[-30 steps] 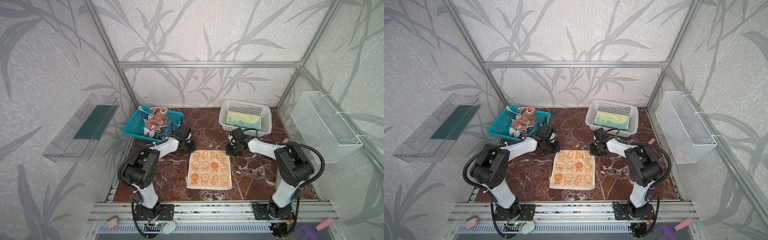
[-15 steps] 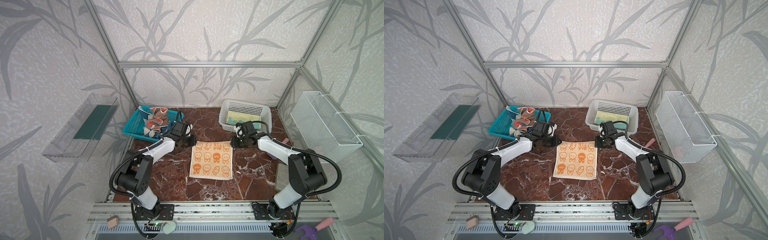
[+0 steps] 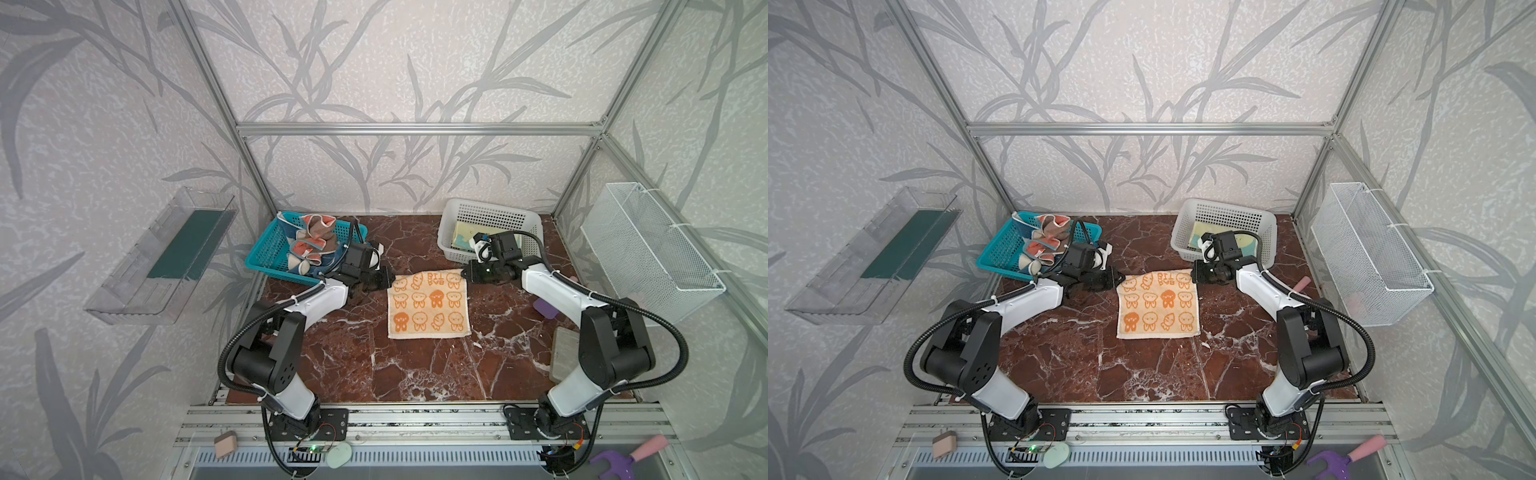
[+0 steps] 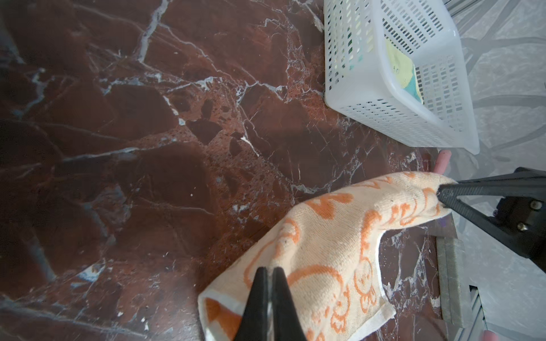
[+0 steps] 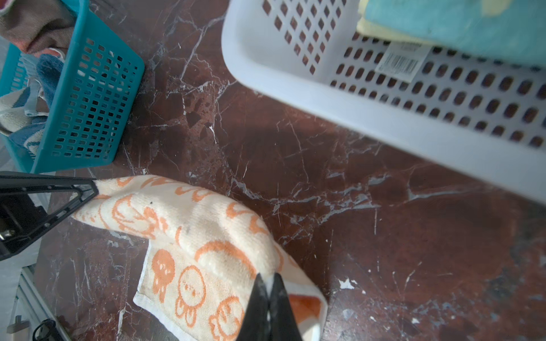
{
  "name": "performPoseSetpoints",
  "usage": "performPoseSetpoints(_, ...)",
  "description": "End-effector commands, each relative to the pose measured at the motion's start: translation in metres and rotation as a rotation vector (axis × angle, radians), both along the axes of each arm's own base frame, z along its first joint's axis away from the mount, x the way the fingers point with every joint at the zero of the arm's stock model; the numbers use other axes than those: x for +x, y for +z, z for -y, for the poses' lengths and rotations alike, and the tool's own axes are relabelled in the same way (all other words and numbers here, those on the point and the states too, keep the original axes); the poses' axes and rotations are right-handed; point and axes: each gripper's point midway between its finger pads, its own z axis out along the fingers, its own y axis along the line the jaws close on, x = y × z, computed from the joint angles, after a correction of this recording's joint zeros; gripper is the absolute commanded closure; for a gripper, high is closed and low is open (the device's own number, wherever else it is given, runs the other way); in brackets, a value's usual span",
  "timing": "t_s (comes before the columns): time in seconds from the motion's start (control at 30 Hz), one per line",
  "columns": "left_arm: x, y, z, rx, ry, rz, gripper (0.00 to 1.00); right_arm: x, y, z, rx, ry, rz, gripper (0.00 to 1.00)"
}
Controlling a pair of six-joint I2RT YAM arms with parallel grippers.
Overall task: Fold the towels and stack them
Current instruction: 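Fold the far edge toward the robot with both grippers into a strip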
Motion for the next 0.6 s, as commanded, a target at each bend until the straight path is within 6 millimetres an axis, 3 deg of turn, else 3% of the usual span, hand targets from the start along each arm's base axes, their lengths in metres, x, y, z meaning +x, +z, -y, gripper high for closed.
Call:
performPoseSetpoints(0.0,-0.008,-0.008,-0.004,-0.032,0.013,0.012,1.00,-0.015,-0.011,-0.003,0.067,-0.017,-0.033,1.00)
performPoseSetpoints(0.13,-0.020,-0.027,-0.006,-0.046,0.026,-0.021,1.00,-0.025,-0.028,-0.003,0.076,-0.022,-0.074,1.00)
performPoseSetpoints(0.27,-0.025,-0.032,-0.008,-0.046,0.039,-0.025,1.00,-0.027,-0.027,0.002,0.039,-0.017,-0.075,1.00)
performPoseSetpoints(0.57,-0.034,-0.008,-0.014,0.004,0.036,0.016,1.00,-0.031,-0.005,0.007,0.018,-0.001,-0.053,1.00)
